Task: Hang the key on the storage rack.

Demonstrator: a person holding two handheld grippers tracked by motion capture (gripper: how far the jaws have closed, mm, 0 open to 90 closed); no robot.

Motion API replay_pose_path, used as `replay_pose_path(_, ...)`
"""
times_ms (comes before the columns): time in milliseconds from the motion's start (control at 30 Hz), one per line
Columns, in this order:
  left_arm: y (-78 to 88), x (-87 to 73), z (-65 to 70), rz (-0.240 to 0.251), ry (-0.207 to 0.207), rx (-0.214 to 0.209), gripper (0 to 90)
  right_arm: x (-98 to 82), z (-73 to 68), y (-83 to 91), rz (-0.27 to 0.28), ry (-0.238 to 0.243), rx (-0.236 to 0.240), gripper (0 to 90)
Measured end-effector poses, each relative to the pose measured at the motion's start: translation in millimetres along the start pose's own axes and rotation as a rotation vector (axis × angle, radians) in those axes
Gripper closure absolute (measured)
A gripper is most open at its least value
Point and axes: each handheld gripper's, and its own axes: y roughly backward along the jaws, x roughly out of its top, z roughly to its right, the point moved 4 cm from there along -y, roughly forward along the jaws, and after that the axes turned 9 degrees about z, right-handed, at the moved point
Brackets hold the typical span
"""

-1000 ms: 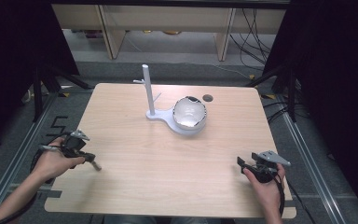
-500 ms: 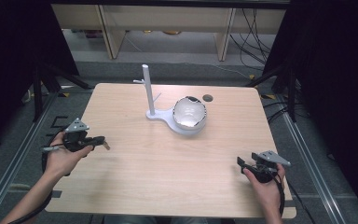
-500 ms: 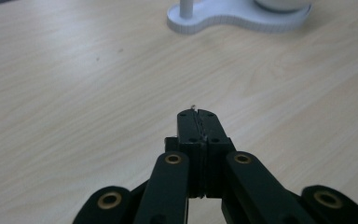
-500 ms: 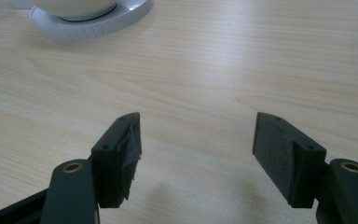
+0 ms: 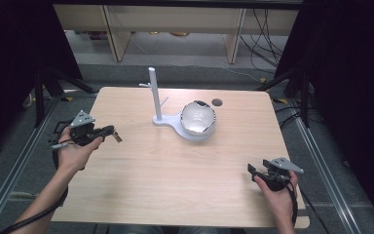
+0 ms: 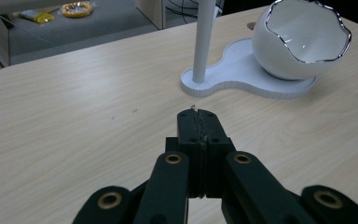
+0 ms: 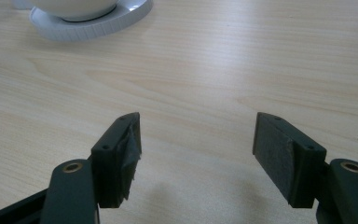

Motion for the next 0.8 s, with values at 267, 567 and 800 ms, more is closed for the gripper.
replay_pose_path(267,-8.1,14.0,0.1,0.058,0.000,0.029,88.8,-0.2,-3.6,0.4,0.010,-0.044,0.007,33.4)
replay_pose_path(567,-22.9,24.7,1.2,0.106,0.004,0.056,88.8,-0.5,-2.2,-0.2,0.015,-0.028,-0.009,33.4)
replay_pose_path(800,-35.9,34.8,3.1,0.132,-0.009,0.078,88.8,0.1,-1.3,0.4,0.011,-0.031,0.023,33.4)
